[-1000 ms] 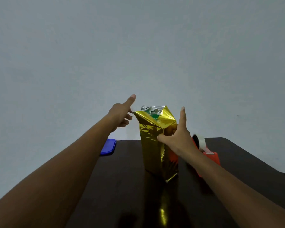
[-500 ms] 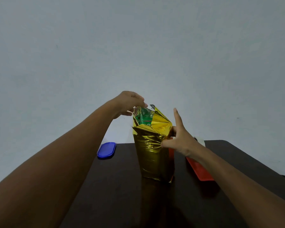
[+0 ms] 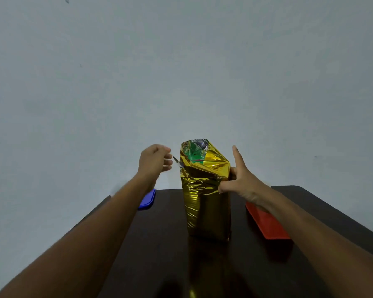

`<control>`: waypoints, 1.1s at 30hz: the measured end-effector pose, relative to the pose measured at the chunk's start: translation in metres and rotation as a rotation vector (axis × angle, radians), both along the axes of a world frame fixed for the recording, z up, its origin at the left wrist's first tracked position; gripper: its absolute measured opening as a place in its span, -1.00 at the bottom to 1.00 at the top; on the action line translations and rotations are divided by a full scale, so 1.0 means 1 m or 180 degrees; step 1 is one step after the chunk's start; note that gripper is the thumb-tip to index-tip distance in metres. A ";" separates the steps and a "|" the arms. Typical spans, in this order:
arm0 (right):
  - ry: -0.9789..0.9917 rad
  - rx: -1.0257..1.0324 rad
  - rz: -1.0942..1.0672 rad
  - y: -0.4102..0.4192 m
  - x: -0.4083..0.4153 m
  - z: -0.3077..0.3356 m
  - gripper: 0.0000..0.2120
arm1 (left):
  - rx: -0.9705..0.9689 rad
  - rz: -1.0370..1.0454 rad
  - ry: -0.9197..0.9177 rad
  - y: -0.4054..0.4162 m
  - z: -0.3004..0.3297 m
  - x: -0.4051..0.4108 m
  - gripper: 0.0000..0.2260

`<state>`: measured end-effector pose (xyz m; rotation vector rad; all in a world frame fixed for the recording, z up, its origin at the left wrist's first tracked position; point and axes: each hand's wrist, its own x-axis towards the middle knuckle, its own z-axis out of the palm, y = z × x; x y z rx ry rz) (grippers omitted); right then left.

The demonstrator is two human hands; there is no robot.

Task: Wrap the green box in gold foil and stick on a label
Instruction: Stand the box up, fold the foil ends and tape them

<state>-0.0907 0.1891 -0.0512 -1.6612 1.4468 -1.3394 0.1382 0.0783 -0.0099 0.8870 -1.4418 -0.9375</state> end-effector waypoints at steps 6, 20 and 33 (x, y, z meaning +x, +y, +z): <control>-0.0260 0.0181 0.0064 -0.004 0.002 0.004 0.32 | -0.0036 -0.0835 -0.0269 0.014 -0.035 -0.011 -0.79; -0.1108 0.0642 -0.0131 -0.024 0.024 0.031 0.49 | -0.0183 -0.1288 -0.0880 0.036 -0.015 -0.030 -0.74; -0.0892 0.0721 -0.0540 -0.016 0.032 0.038 0.20 | -0.0177 -0.0918 -0.0360 0.030 -0.008 -0.012 -0.86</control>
